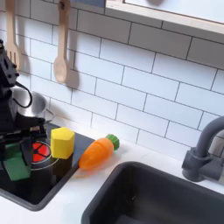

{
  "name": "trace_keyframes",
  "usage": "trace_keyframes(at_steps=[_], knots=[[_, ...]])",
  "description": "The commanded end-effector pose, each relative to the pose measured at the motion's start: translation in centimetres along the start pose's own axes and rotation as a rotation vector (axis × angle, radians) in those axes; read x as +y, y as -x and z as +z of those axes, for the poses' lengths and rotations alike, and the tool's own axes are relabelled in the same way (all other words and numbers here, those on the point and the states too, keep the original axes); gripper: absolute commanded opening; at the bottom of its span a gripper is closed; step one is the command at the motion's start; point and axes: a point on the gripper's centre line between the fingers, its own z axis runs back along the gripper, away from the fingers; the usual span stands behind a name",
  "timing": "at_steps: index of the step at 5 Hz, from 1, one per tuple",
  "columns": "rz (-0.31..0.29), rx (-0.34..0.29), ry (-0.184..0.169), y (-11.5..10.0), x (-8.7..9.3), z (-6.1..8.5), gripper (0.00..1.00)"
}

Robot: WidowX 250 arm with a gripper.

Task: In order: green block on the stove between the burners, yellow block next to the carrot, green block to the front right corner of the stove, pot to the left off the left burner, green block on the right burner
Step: 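Move the green block to the front right corner of the stove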

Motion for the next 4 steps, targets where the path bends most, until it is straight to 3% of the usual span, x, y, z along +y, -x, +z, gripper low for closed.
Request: trace_keyframes(at_steps=[1,4], knots=[[-0.057,0.039,-0.006,1.55,-1.49,-1.52,0.0],[-0.091,-0.007,-0.051,1.35,-1.67,-2.05,0.0]])
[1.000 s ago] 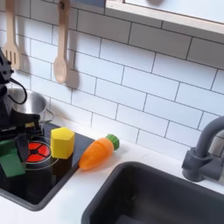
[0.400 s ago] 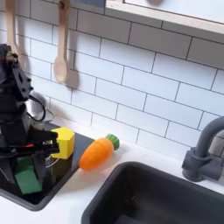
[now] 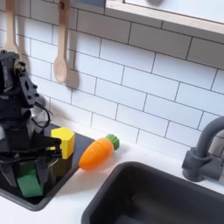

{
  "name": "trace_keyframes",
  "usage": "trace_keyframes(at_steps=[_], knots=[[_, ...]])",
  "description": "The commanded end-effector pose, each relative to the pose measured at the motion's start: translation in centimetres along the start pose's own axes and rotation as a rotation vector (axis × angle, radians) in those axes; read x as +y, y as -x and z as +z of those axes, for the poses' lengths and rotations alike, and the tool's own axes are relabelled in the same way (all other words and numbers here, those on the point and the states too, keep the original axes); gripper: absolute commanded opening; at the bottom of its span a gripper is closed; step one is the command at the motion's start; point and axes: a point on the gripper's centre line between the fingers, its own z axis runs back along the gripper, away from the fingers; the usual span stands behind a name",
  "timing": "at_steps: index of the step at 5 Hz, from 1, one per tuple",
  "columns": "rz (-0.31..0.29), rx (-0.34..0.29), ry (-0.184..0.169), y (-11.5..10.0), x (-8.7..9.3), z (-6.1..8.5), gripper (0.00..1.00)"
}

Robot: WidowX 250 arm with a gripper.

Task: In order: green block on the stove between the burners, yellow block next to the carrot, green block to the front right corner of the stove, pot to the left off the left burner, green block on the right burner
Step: 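Move the green block to the front right corner of the stove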

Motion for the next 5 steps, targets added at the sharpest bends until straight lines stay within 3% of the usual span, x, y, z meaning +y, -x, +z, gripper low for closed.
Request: trace_keyframes(at_steps=[1,2,3,5], knots=[[-0.036,-0.03,-0.052,-0.34,0.19,-0.41,0.0],[-0.058,-0.046,-0.089,-0.51,0.15,-0.39,0.0],[-0.065,-0.019,-0.115,-0.67,0.23,-0.72,0.0],[-0.085,-0.004,-0.143,-0.73,-0.16,-0.9,0.0]])
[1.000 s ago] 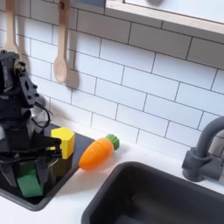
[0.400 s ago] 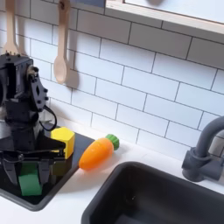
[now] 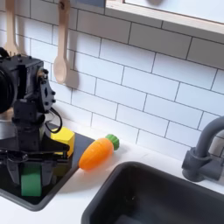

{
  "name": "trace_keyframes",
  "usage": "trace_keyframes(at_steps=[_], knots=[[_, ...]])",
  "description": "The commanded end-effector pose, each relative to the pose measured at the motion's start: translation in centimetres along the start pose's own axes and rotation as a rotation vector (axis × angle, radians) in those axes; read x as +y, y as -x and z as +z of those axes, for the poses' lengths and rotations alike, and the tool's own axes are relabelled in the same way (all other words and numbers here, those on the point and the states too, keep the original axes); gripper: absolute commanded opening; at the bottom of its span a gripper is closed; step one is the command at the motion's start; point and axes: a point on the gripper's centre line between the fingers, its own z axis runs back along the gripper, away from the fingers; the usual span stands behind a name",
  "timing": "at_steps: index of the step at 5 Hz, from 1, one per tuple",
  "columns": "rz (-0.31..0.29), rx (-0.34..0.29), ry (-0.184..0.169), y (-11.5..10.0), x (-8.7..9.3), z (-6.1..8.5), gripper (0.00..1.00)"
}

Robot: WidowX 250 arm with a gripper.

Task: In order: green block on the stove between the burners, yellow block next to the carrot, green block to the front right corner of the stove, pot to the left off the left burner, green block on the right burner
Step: 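Move the green block to the front right corner of the stove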

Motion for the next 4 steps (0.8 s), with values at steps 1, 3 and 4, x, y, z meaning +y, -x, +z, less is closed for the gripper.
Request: trace_keyframes(at_steps=[1,3,4], knots=[[0.025,0.008,-0.038,-0.21,0.1,0.12,1.0],[0.02,0.025,-0.025,0.02,0.19,0.07,1.0],[0.015,0.033,-0.011,0.08,0.04,0.48,1.0]])
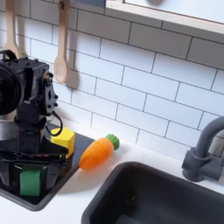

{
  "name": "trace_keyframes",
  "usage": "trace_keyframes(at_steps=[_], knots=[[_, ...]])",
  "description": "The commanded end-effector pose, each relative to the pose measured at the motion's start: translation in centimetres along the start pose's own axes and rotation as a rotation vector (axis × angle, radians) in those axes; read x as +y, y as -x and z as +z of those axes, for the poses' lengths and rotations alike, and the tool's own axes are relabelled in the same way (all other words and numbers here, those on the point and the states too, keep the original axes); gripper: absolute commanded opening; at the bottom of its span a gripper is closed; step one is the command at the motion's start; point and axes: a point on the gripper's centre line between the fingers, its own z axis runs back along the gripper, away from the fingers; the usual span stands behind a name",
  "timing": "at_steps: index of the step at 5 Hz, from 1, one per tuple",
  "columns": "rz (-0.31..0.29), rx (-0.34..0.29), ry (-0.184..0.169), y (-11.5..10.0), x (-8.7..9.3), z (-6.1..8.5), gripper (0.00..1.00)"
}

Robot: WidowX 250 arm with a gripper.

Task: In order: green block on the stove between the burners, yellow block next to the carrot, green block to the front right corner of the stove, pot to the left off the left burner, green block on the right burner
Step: 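Move the green block to the front right corner of the stove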

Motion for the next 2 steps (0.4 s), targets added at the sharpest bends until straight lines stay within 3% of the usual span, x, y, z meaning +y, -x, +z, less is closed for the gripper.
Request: trace_keyframes(at_steps=[1,2], knots=[[0.001,-0.026,0.058,0.1,-0.2,2.5,1.0],[-0.009,-0.043,0.085,0.5,-0.6,3.9,1.0]])
